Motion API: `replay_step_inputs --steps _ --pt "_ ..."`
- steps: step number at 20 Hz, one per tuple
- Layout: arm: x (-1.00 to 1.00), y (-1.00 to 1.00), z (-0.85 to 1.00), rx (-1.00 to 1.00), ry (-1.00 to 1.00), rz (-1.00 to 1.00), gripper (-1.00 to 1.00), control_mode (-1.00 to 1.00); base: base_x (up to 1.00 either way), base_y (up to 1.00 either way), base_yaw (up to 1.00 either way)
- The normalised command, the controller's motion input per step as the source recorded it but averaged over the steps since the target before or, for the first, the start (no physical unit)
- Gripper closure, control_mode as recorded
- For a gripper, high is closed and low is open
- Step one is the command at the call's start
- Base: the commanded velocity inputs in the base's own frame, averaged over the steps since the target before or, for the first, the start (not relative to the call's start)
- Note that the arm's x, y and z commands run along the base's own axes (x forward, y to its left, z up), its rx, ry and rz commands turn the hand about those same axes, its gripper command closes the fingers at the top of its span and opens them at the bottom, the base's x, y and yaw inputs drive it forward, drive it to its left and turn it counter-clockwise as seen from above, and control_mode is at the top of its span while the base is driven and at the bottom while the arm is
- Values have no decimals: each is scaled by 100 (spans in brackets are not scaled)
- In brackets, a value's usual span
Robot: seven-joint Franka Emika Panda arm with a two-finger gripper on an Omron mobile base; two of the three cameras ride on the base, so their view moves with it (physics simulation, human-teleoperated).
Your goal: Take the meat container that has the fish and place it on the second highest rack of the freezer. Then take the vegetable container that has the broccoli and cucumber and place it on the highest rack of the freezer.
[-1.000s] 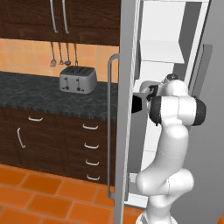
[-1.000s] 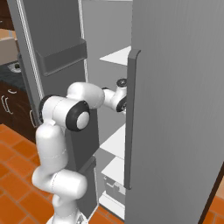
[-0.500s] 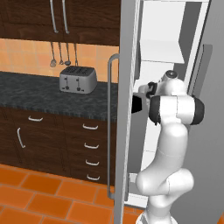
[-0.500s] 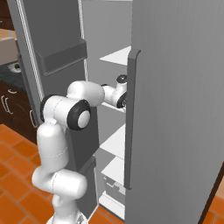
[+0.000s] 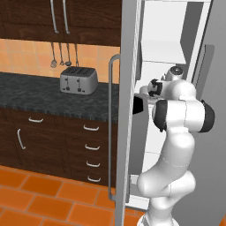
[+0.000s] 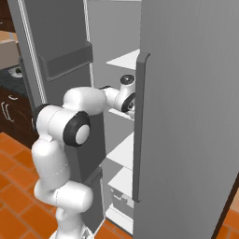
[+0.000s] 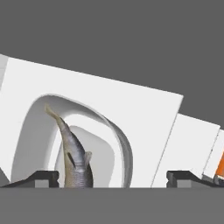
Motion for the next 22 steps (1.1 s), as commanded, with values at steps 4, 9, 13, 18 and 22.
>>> replay_step_inputs --steps 4,9,13,18,22 --pt "-38 25 35 -2 0 0 -100 -100 0 0 0" --pt "-45 9 0 0 -8 1 -100 -100 0 0 0" --pt "-63 38 -5 0 -15 2 -100 -100 0 0 0" --pt "-72 7 54 0 -15 1 -100 -100 0 0 0" --pt "-88 24 58 0 -3 2 -100 -100 0 0 0"
